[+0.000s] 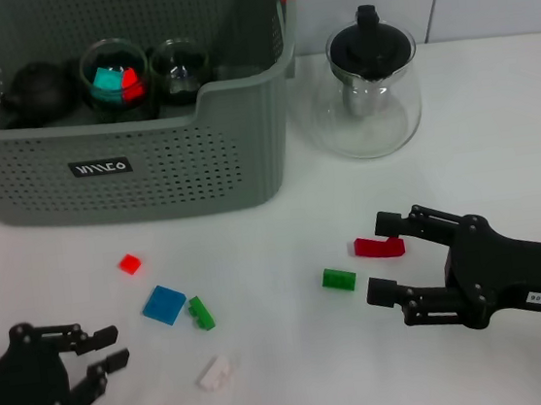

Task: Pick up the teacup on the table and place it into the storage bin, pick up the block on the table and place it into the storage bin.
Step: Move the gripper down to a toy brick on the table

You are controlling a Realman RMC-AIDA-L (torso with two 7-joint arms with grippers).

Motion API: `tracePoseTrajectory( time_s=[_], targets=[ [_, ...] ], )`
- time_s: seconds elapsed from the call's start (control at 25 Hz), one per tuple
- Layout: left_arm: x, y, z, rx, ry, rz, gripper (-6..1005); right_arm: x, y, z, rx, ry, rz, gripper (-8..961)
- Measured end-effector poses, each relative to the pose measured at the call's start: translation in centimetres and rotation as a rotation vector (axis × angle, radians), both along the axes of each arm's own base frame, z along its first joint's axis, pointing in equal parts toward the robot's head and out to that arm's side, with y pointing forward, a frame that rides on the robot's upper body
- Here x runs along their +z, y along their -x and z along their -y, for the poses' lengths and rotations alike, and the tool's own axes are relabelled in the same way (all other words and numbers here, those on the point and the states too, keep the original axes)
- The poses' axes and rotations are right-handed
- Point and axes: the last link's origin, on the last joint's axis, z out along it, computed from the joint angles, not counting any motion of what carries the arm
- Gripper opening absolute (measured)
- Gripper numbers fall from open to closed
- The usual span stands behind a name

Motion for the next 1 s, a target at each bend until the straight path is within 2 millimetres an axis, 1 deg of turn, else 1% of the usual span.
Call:
tracePoseTrajectory(
  time_s=[0.36,0.6,0.8,1.0],
  targets=[
    [-0.8,0.8,3.2,0.032,0.004,0.028,275,0.0,0.0,-0.1,-0.003,-0.004,0.006,944],
    [-1.4,1.2,4.3,0.039,0.007,0.028,358,-0.1,0.0,-0.1,-0.003,-0.003,0.004,944],
    [-2.4,1.6,4.7,0.058,0.03,0.013,359,-0.2,0.1,-0.1,-0.004,0.0,0.001,944],
    [-3.0,1.6,4.8,0.028,0.019,0.004,368,-0.2,0.2,-0.2,-0.003,0.002,0.001,944]
  ],
)
